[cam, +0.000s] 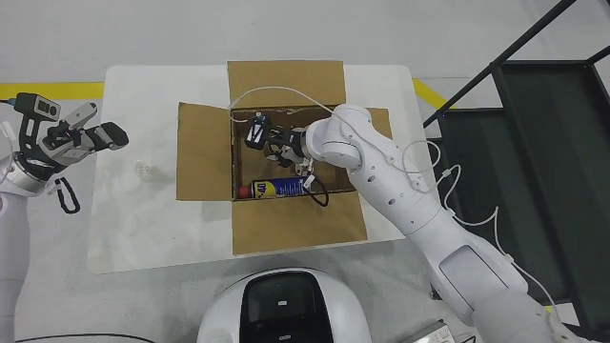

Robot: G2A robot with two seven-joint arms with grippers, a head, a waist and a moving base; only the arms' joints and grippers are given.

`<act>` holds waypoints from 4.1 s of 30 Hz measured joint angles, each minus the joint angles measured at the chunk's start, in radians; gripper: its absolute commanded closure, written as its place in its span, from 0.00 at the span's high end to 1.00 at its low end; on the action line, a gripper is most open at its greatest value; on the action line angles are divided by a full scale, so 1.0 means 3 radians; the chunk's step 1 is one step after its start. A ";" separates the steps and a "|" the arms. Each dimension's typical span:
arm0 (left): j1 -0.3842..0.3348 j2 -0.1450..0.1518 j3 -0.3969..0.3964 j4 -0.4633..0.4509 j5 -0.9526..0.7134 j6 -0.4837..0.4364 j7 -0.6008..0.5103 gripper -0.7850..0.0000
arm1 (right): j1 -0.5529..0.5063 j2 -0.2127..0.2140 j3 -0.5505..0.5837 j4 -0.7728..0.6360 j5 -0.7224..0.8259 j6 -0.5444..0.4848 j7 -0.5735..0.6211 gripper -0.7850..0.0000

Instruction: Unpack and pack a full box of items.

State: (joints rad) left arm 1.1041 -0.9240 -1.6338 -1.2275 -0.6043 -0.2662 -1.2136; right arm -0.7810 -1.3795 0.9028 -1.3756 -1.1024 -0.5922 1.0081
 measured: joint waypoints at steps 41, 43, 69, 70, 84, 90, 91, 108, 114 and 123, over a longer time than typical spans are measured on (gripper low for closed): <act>0.0000 0.0000 0.0000 0.0000 0.0000 0.0000 0.0000 1.00 | -0.1877 0.0931 0.2732 -0.1410 0.0692 0.0264 0.0996 0.00; 0.0000 0.0000 0.0000 0.0000 0.0000 0.0000 0.0000 1.00 | -0.1885 0.0951 0.2798 -0.1259 0.0695 0.0218 0.0921 0.00; 0.0000 0.0000 0.0000 0.0000 0.0000 0.0000 0.0000 1.00 | -0.1040 0.0979 0.2085 0.0640 0.0050 0.0135 -0.0298 0.00; 0.0000 0.0000 0.0000 0.0000 0.0000 0.0000 0.0000 1.00 | -0.1008 0.0978 0.2066 0.0697 0.0057 0.0137 -0.0324 0.00; 0.0000 0.0000 0.0000 0.0000 0.0000 0.0000 0.0000 1.00 | -0.0717 0.0955 0.1808 0.1264 0.0089 0.0180 -0.0685 0.00; 0.0000 0.0000 0.0000 0.0000 0.0000 0.0000 0.0000 1.00 | -0.0620 0.0945 0.1694 0.1440 0.0038 0.0217 -0.0764 0.05; 0.0000 0.0000 0.0000 0.0000 0.0000 0.0000 0.0000 1.00 | -0.0606 0.0942 0.1672 0.1465 0.0032 0.0218 -0.0773 0.05; 0.0000 0.0000 0.0000 0.0000 0.0000 0.0000 0.0000 1.00 | -0.0584 0.0968 0.1646 0.1530 0.0127 0.0364 -0.0868 1.00; 0.0000 0.0000 0.0000 0.0000 0.0000 0.0000 0.0000 1.00 | -0.0833 0.1052 0.1841 0.0797 -0.0161 0.0720 -0.0718 1.00; 0.0000 0.0000 0.0000 0.0000 0.0000 0.0000 0.0000 1.00 | -0.1118 0.1132 0.2102 -0.0462 -0.0416 0.0903 -0.0419 1.00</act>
State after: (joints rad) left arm 1.1041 -0.9240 -1.6338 -1.2275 -0.6043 -0.2662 -1.2136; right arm -1.1164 -1.0401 1.5335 -1.5143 -1.2273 -0.3212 0.8825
